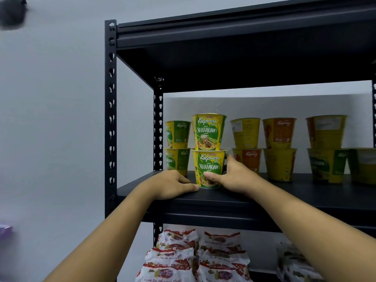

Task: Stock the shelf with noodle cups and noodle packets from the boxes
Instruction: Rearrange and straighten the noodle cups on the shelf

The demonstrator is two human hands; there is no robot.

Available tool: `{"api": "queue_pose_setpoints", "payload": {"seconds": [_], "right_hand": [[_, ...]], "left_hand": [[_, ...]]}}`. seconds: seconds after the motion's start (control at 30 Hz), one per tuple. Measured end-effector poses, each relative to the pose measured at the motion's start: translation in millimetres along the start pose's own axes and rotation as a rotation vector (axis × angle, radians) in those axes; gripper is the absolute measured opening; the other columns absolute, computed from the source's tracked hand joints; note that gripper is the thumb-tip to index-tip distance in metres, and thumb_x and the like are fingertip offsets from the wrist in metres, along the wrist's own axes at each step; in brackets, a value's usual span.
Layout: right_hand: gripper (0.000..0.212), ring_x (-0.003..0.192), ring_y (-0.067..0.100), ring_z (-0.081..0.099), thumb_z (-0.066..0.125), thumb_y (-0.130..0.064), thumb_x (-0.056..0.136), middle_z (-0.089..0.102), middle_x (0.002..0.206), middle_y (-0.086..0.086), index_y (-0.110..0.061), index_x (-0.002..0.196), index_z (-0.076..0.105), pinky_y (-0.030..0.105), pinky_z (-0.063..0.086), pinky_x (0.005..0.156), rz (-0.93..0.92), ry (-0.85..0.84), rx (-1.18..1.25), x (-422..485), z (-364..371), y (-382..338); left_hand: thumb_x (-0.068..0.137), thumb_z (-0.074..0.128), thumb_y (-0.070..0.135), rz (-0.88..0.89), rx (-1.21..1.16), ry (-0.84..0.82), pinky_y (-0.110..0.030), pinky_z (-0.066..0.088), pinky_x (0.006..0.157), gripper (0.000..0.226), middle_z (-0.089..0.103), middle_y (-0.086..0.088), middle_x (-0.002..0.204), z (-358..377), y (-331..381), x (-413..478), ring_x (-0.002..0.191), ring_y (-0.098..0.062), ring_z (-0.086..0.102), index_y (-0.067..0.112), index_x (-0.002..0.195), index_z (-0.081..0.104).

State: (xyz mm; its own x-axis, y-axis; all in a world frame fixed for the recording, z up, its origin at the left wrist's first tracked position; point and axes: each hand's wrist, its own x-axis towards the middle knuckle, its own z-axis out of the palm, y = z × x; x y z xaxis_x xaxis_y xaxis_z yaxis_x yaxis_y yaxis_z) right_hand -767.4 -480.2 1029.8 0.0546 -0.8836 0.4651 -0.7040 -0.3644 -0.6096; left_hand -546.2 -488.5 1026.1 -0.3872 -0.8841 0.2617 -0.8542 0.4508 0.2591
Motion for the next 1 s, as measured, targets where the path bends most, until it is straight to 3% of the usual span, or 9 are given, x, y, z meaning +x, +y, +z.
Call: {"api": "queue_pose_setpoints", "payload": {"seconds": [0.13,0.23,0.4,0.57,0.67,0.73,0.8,0.9,1.0], "right_hand": [[0.081,0.13,0.018,0.053,0.077,-0.05,0.086,0.054,0.146,-0.003,-0.029,0.15,0.032,0.035,0.045,0.102,0.006,-0.014,-0.017,-11.3,-17.5,7.0],[0.08,0.128,0.014,0.055,0.078,-0.05,0.084,0.055,0.145,-0.008,-0.032,0.149,0.034,0.036,0.047,0.105,0.022,0.001,-0.001,-22.9,-35.5,19.0],[0.073,0.116,0.008,0.055,0.078,-0.048,0.085,0.058,0.128,-0.017,-0.032,0.144,0.039,0.029,0.043,0.098,0.038,0.034,-0.014,-48.3,-70.0,36.5],[0.076,0.118,0.009,0.059,0.08,-0.057,0.078,0.063,0.127,-0.017,-0.033,0.14,0.043,0.033,0.047,0.102,0.097,0.105,-0.069,-71.4,-105.2,59.3],[0.067,0.113,0.009,0.058,0.08,-0.054,0.08,0.059,0.118,-0.02,-0.036,0.134,0.044,0.035,0.046,0.101,0.147,0.143,-0.088,-86.3,-128.2,71.0],[0.072,0.12,0.011,0.056,0.081,-0.054,0.079,0.059,0.126,-0.017,-0.034,0.138,0.044,0.039,0.045,0.106,0.183,0.174,-0.098,-95.8,-146.1,83.9],[0.076,0.119,0.01,0.055,0.082,-0.051,0.079,0.061,0.132,-0.013,-0.031,0.142,0.044,0.034,0.044,0.102,0.206,0.199,-0.088,-104.5,-164.0,97.7],[0.07,0.111,0.01,0.056,0.082,-0.048,0.081,0.062,0.125,-0.012,-0.029,0.137,0.044,0.029,0.043,0.096,0.245,0.252,-0.094,-120.9,-194.7,119.5],[0.075,0.119,0.015,0.059,0.083,-0.054,0.077,0.063,0.129,-0.01,-0.029,0.137,0.045,0.04,0.047,0.107,0.309,0.299,-0.122,-132.6,-220.7,139.1]], "left_hand": [[0.099,0.053,0.061,0.037,-0.022,0.014,-0.029,0.045,0.094,0.048,0.067,0.005,0.133,-0.9,-0.8,-2.1,0.113,-0.012,0.06,0.031,0.132,0.07],[0.098,0.056,0.06,0.062,-0.028,0.009,-0.03,0.045,0.101,0.045,0.065,0.01,0.137,-2.3,0.1,-1.2,0.118,-0.01,0.059,0.033,0.132,0.069],[0.097,0.056,0.062,0.128,-0.015,-0.048,-0.029,0.045,0.101,0.047,0.065,0.013,0.136,-1.9,23.7,6.5,0.117,-0.008,0.059,0.035,0.133,0.069],[0.095,0.051,0.07,0.225,0.03,-0.105,-0.039,0.045,0.11,0.055,0.062,0.01,0.142,17.7,81.5,23.5,0.124,-0.014,0.058,0.037,0.136,0.065],[0.095,0.049,0.071,0.286,0.032,-0.156,-0.036,0.044,0.109,0.056,0.059,0.011,0.145,30.0,123.6,35.9,0.125,-0.014,0.057,0.038,0.139,0.063],[0.097,0.047,0.07,0.33,0.048,-0.182,-0.035,0.041,0.11,0.057,0.055,0.011,0.149,38.8,154.5,43.3,0.13,-0.015,0.054,0.037,0.142,0.06],[0.098,0.045,0.07,0.365,0.058,-0.202,-0.035,0.039,0.111,0.059,0.052,0.01,0.153,48.2,182.5,50.4,0.135,-0.016,0.05,0.037,0.145,0.057],[0.098,0.041,0.073,0.399,0.075,-0.244,-0.037,0.038,0.111,0.064,0.049,0.008,0.155,63.1,225.5,61.4,0.137,-0.018,0.049,0.035,0.148,0.053],[0.1,0.038,0.07,0.428,0.096,-0.262,-0.036,0.036,0.114,0.066,0.047,0.005,0.157,73.8,259.7,72.1,0.14,-0.02,0.046,0.03,0.151,0.051]]}}
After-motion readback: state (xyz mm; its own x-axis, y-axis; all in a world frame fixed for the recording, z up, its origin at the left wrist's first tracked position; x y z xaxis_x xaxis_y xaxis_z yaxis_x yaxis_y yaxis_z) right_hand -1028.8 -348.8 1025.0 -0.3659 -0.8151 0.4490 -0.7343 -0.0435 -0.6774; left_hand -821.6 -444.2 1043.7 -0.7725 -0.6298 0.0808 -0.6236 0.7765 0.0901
